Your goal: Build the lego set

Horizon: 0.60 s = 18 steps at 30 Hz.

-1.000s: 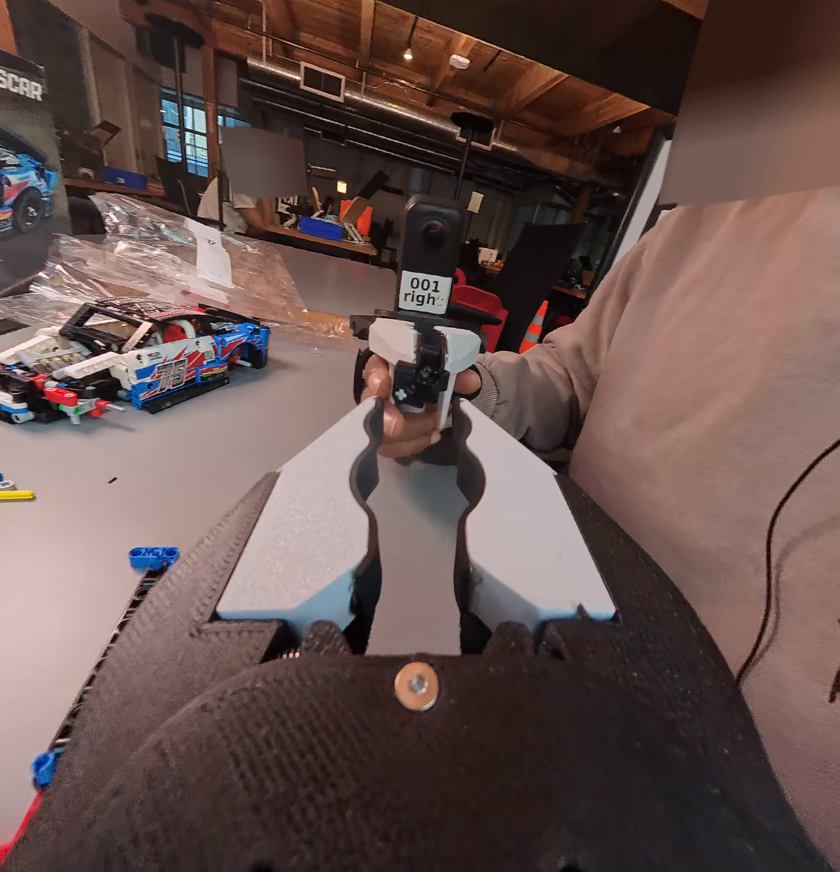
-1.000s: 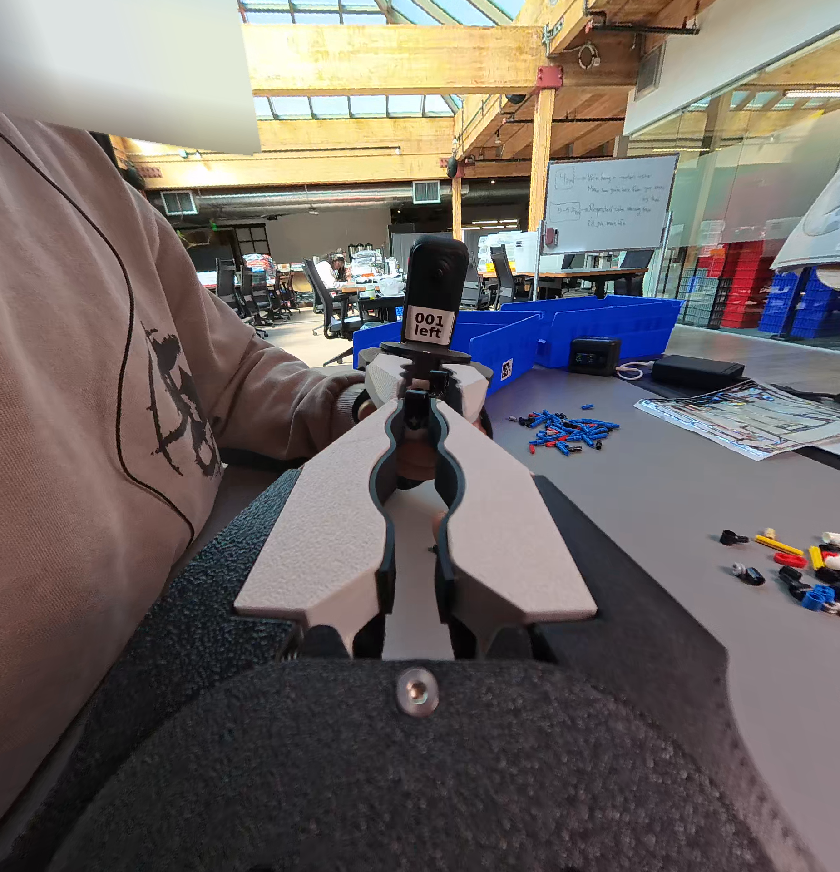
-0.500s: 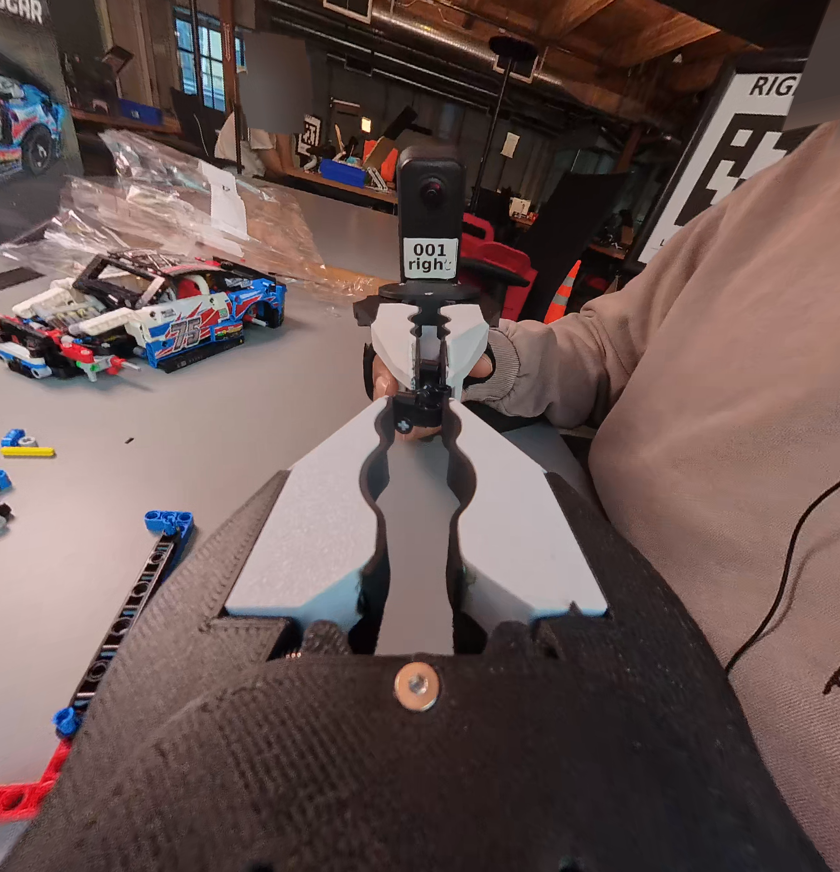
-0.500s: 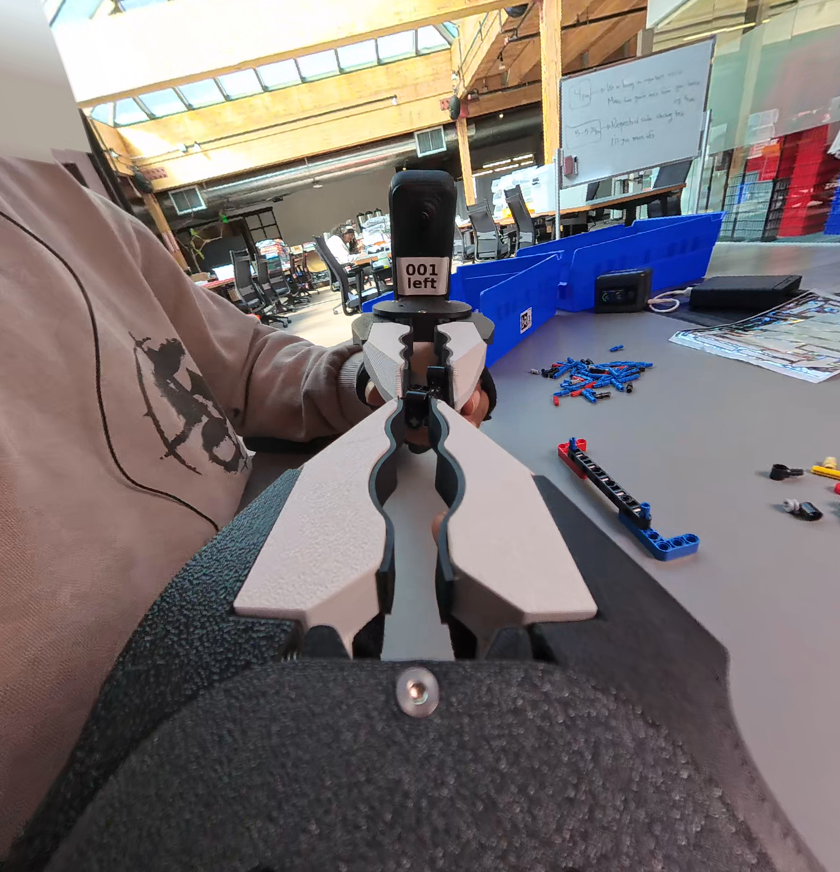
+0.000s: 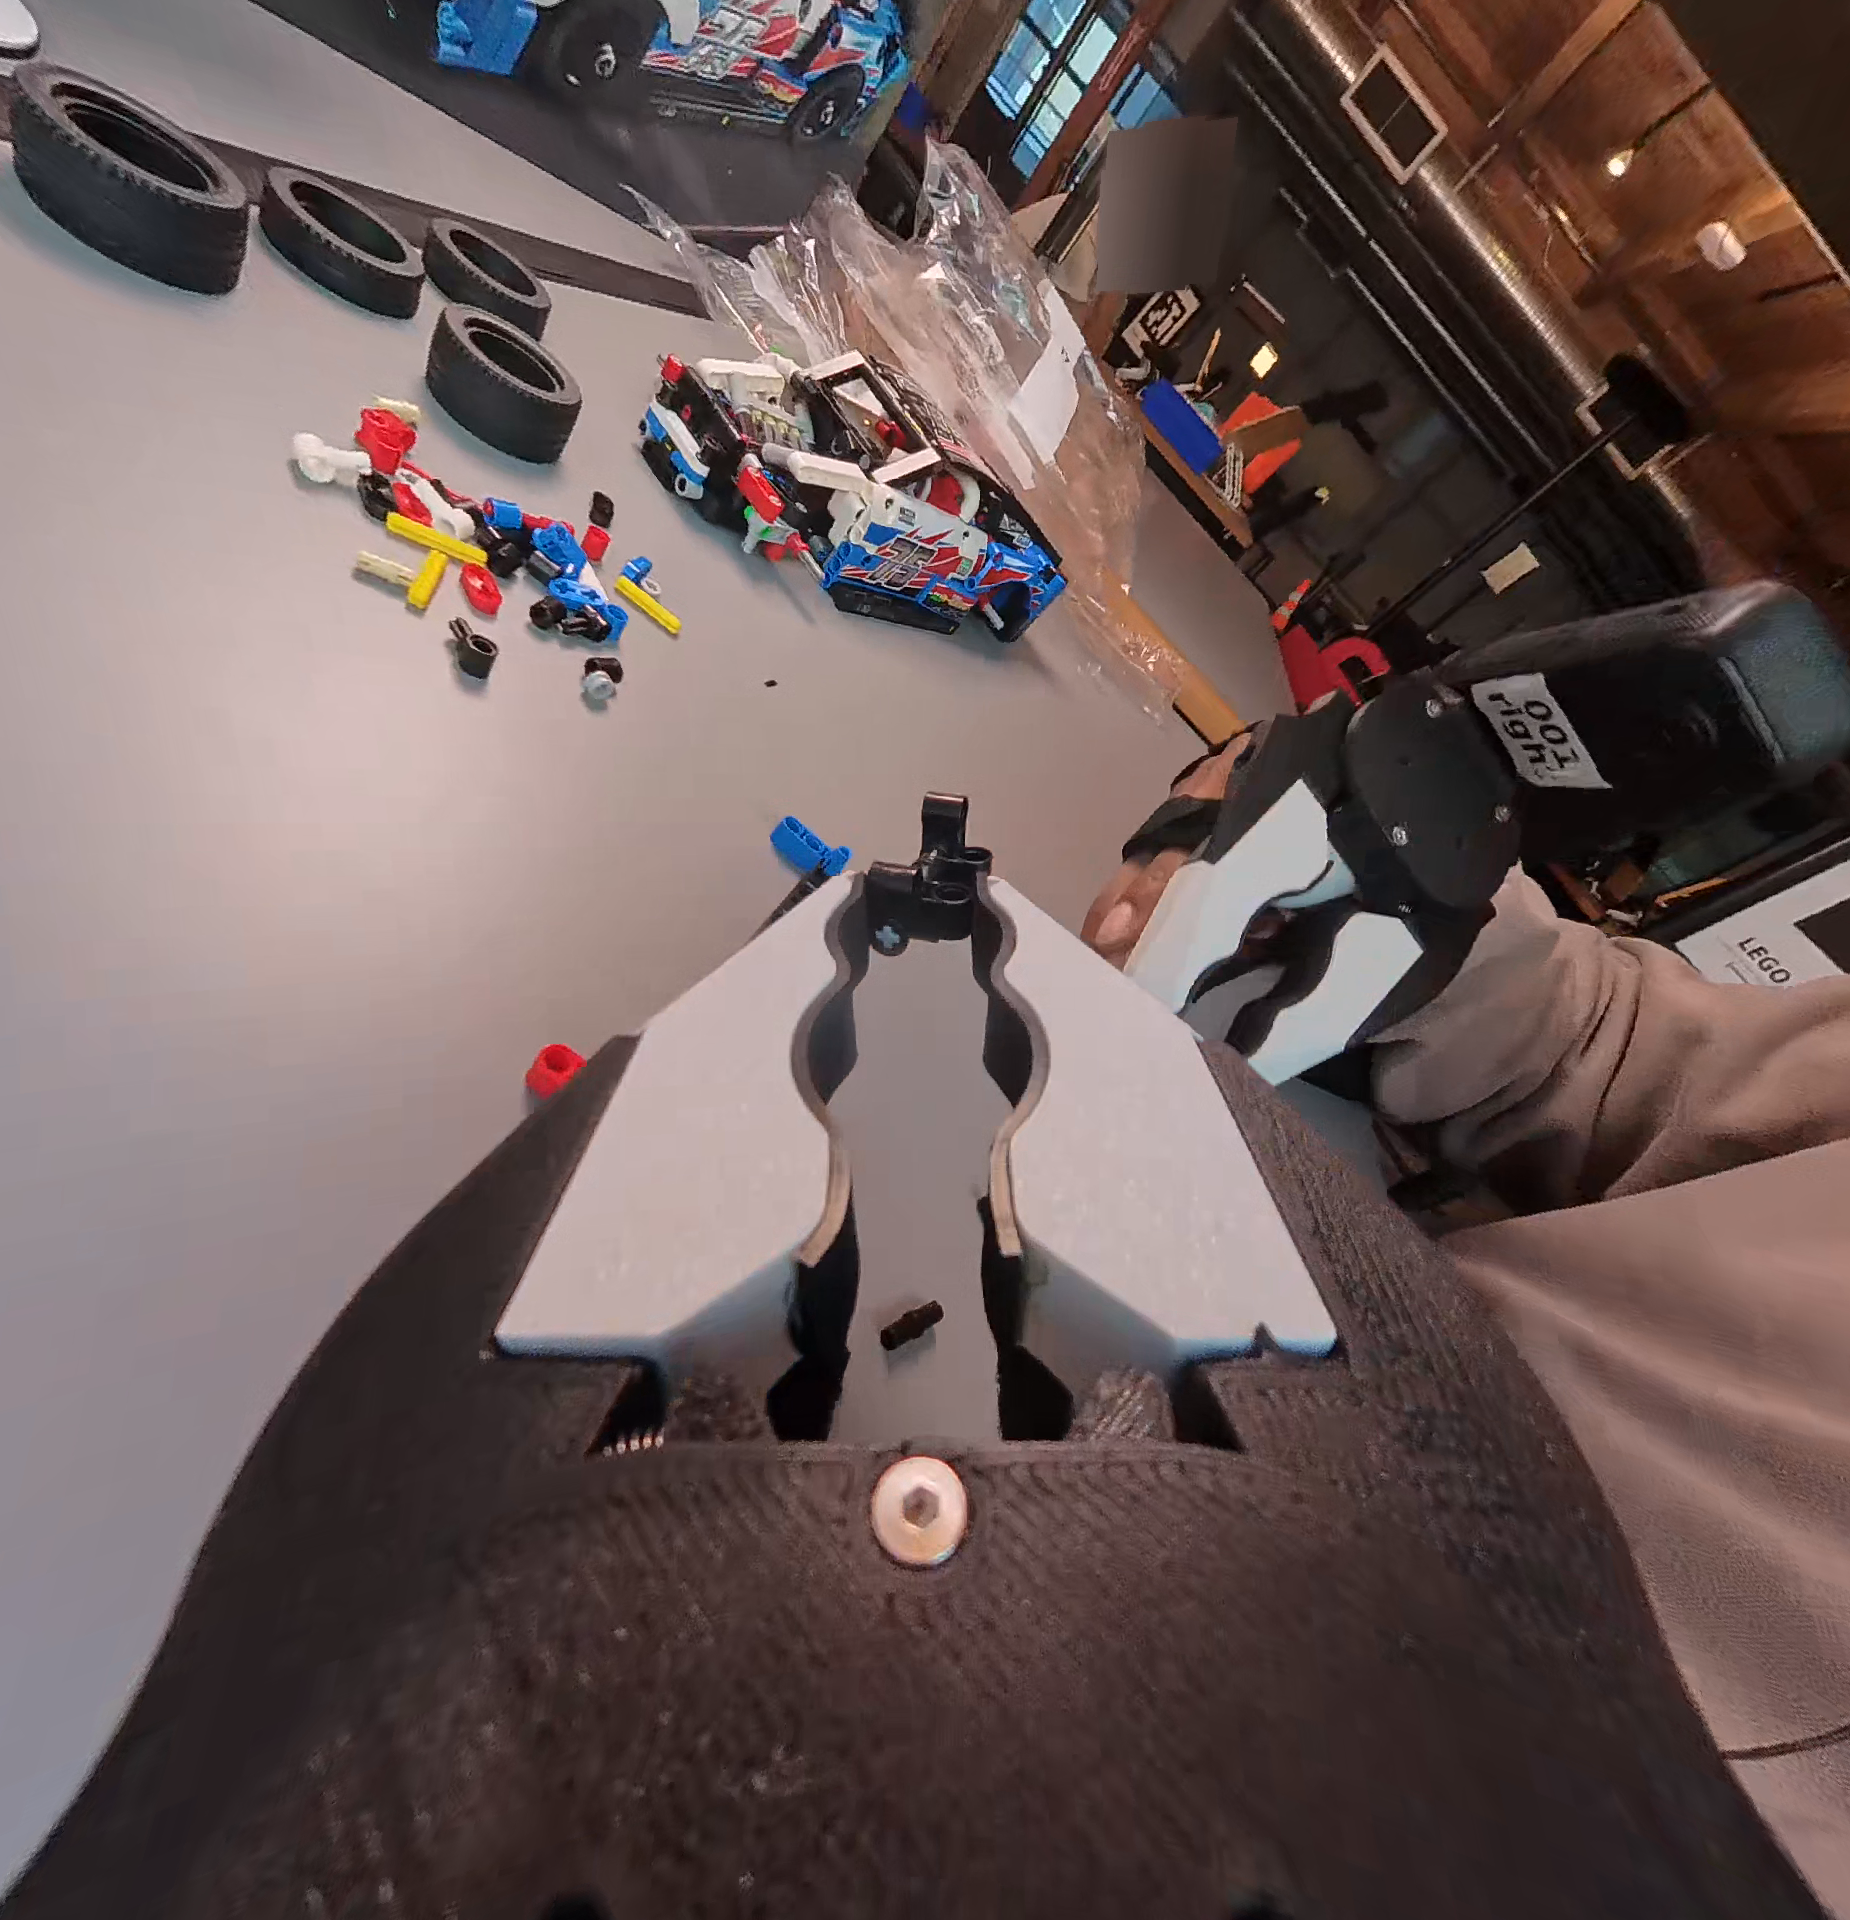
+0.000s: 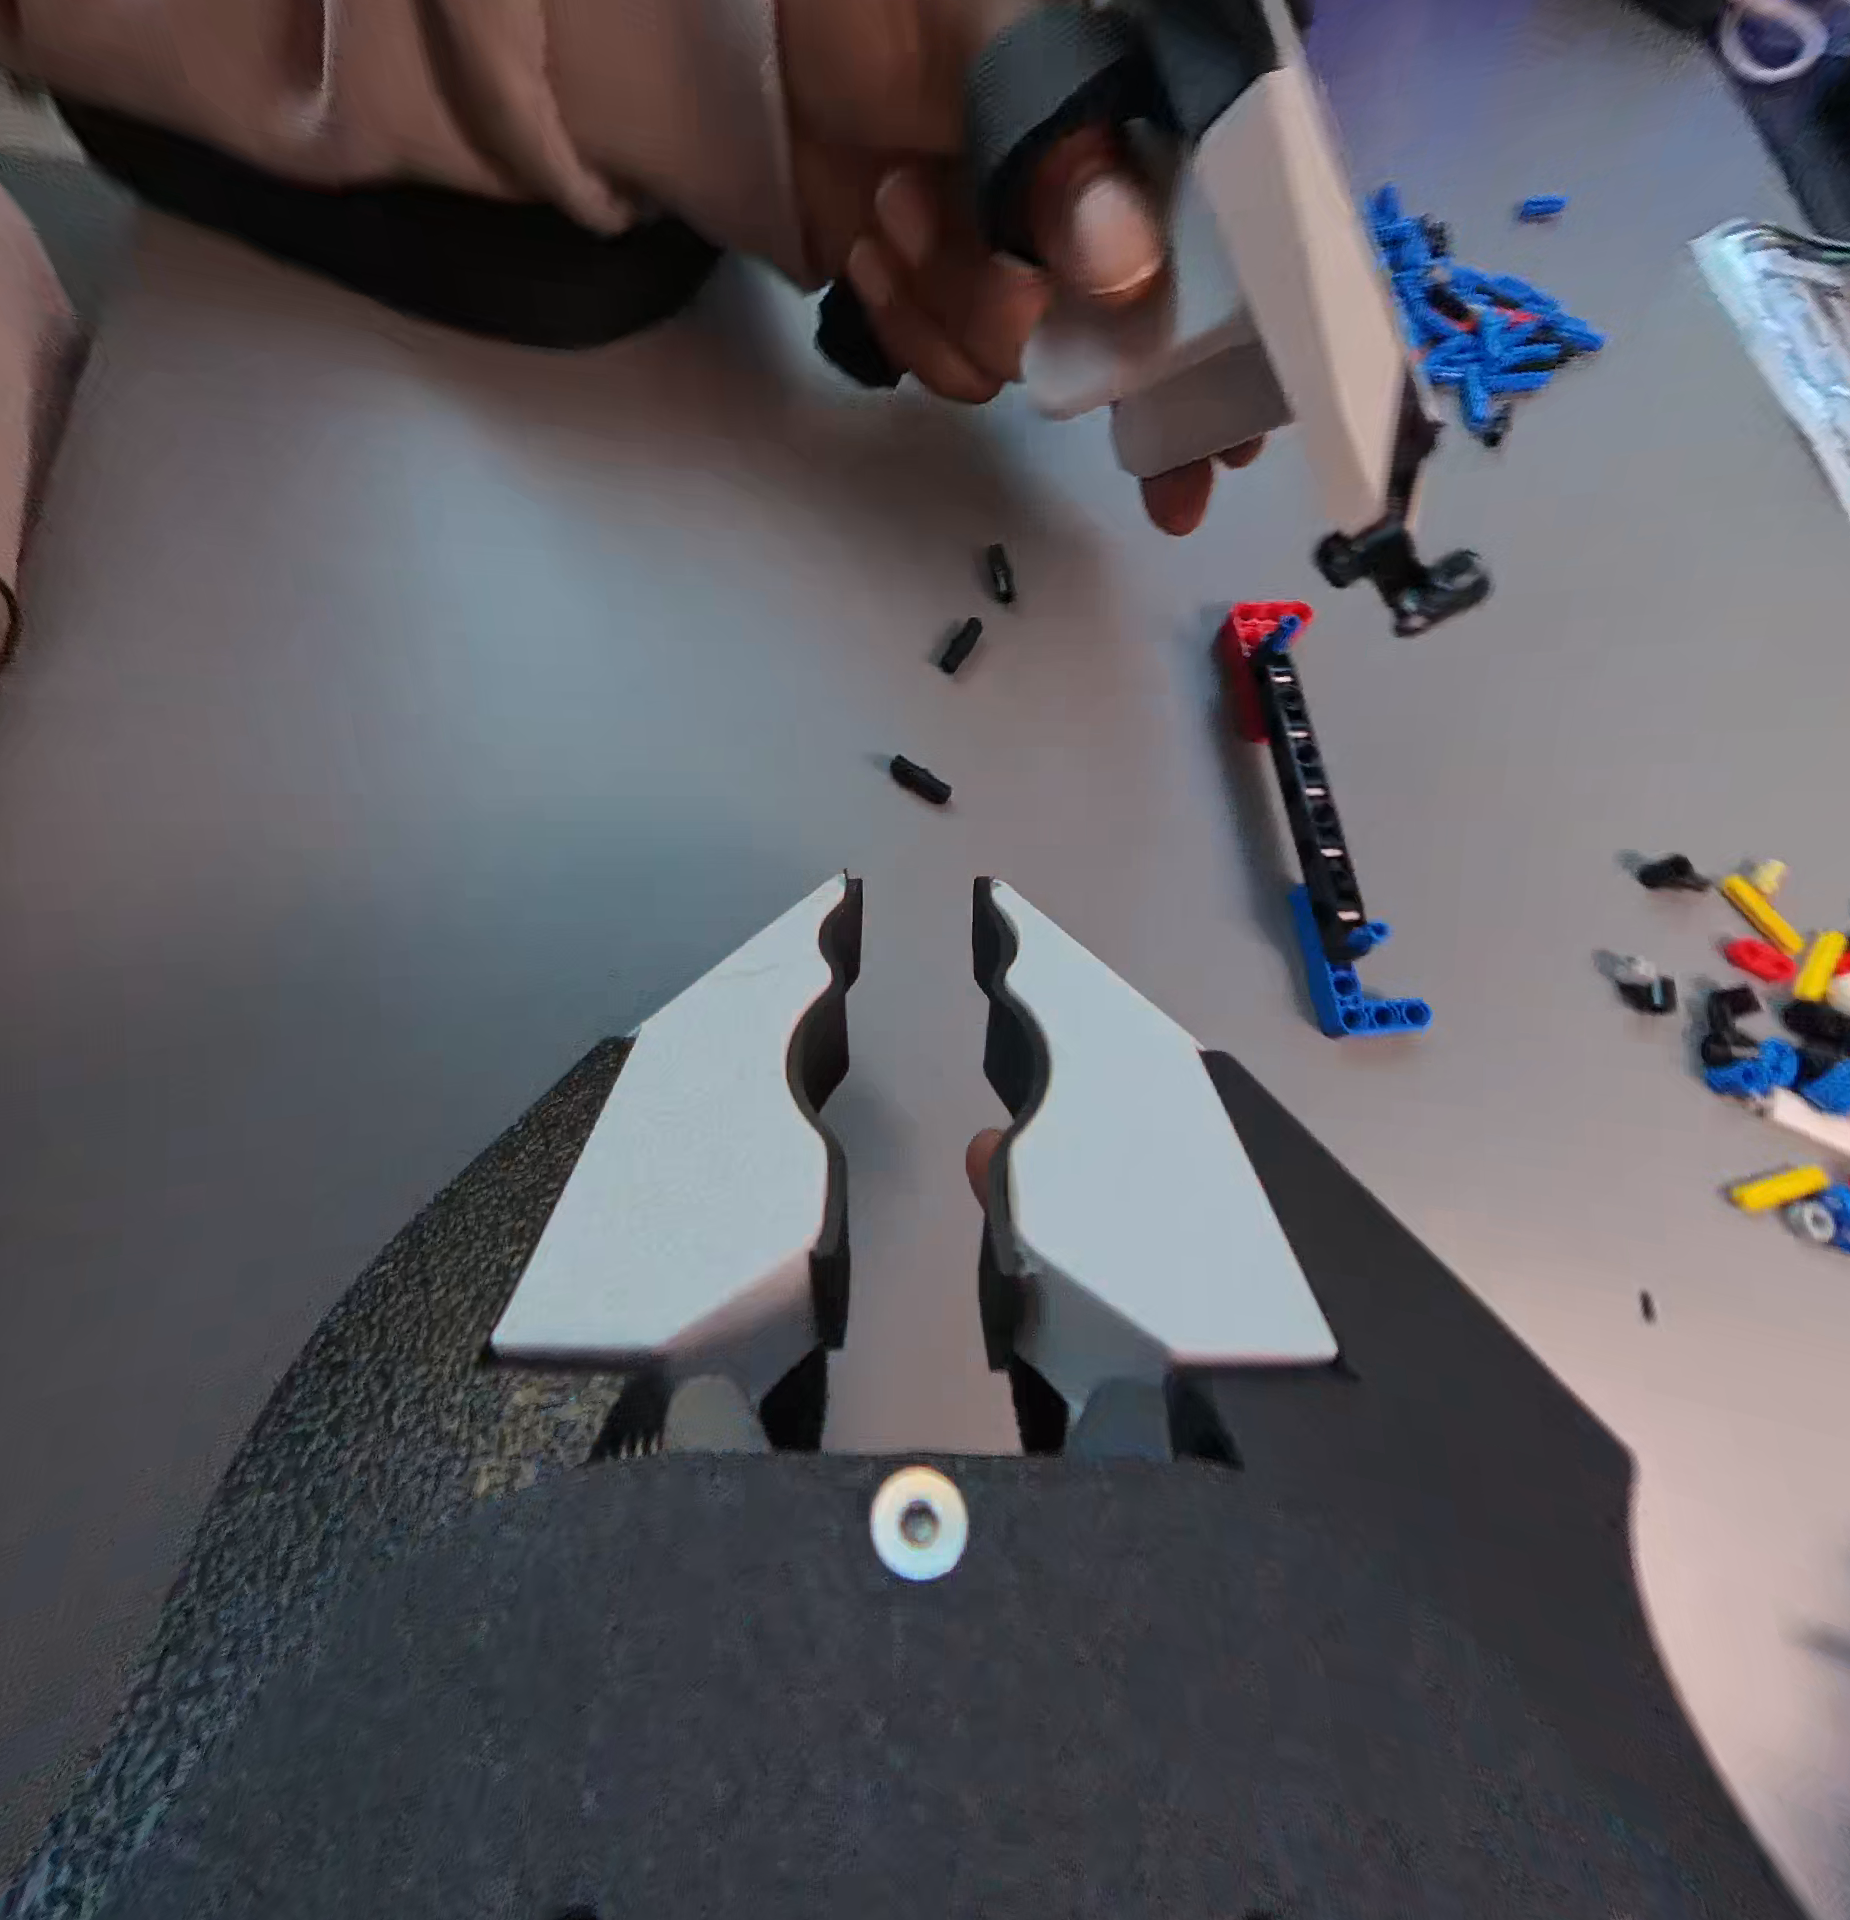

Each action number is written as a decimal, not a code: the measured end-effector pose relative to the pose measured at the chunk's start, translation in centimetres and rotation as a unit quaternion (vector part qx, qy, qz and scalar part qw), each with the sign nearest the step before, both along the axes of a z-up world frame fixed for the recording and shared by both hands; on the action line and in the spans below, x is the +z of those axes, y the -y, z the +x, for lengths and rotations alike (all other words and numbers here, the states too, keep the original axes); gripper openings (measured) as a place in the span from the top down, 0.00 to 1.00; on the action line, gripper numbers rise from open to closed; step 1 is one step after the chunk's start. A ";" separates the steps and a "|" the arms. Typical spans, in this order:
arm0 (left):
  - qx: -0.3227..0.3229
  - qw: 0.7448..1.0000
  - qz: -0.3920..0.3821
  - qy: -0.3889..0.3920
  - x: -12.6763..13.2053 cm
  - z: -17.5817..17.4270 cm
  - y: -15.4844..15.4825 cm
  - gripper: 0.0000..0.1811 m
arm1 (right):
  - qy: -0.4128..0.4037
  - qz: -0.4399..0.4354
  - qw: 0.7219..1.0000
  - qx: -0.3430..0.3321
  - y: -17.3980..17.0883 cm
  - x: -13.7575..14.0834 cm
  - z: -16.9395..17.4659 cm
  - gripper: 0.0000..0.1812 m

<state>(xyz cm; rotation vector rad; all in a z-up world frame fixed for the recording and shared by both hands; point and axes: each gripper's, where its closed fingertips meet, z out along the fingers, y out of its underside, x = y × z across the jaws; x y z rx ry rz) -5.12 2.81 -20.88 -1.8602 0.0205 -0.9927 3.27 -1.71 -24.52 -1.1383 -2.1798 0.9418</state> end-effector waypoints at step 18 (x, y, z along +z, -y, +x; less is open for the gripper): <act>-0.115 0.979 -0.107 -0.130 -4.5 5.6 3.0 0.90 | 0.099 -0.009 0.990 0.104 2.0 -1.4 1.1 0.98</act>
